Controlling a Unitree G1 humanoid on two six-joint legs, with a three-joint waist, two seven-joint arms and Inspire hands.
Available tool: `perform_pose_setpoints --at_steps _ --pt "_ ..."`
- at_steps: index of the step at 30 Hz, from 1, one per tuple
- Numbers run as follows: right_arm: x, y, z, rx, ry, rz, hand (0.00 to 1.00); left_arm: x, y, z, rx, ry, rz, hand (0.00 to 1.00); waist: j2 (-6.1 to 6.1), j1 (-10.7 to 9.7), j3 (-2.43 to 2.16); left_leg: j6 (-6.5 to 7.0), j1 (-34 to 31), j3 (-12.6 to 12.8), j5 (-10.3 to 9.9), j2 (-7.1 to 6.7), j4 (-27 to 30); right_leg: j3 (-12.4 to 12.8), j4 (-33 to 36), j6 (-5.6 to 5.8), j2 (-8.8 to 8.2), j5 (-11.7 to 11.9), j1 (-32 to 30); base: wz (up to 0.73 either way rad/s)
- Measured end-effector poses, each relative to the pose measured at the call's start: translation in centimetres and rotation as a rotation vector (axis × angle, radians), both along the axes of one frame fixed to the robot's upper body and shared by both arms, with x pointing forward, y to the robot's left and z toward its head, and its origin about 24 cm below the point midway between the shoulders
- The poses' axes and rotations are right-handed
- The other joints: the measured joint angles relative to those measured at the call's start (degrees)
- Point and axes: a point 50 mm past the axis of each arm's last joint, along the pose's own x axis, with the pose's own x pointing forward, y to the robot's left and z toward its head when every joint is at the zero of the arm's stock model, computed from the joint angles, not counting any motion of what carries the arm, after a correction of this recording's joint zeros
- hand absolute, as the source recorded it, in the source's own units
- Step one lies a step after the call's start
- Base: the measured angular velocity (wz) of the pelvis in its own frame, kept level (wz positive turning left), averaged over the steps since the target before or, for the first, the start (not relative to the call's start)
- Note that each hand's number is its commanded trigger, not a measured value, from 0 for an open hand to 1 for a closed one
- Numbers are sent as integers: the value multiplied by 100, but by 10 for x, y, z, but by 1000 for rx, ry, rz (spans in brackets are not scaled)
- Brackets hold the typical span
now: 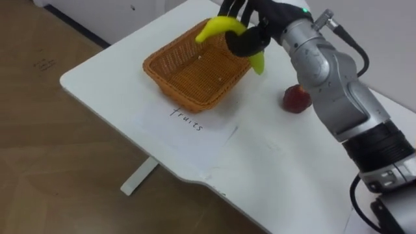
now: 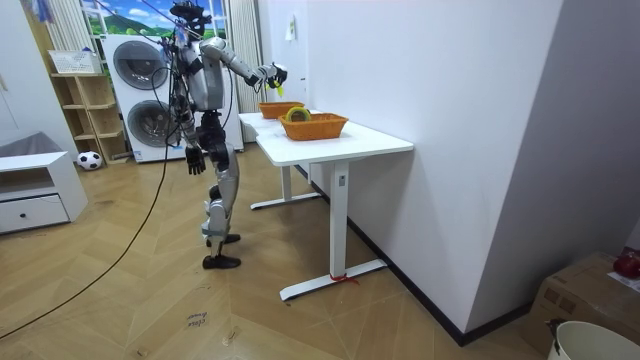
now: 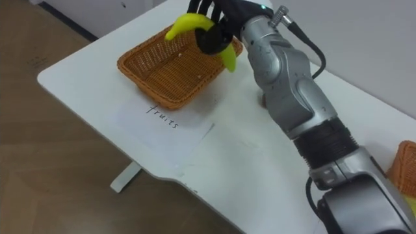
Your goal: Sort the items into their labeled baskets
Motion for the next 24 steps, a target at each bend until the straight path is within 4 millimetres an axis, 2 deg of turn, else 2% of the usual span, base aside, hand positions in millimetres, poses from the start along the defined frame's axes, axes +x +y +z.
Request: perform_pose_setpoints --at_steps 4,17,24 --pt "2 -1 -1 -4 -10 -16 100 3 2 2 4 -21 6 0 -34 51 8 3 5 7 -1 -18 4 -108 6 0 -5 0 10 0" --pt "2 9 -2 -15 -22 5 100 3 3 3 16 -24 -1 0 -36 145 25 7 -15 10 -3 -11 37 -130 5 0 -7 0 11 0" --pt "1 12 -1 1 -41 3 100 1 3 3 17 -21 -1 0 -33 164 27 11 -81 -28 -1 -73 85 -141 -2 0 -23 0 -1 4"
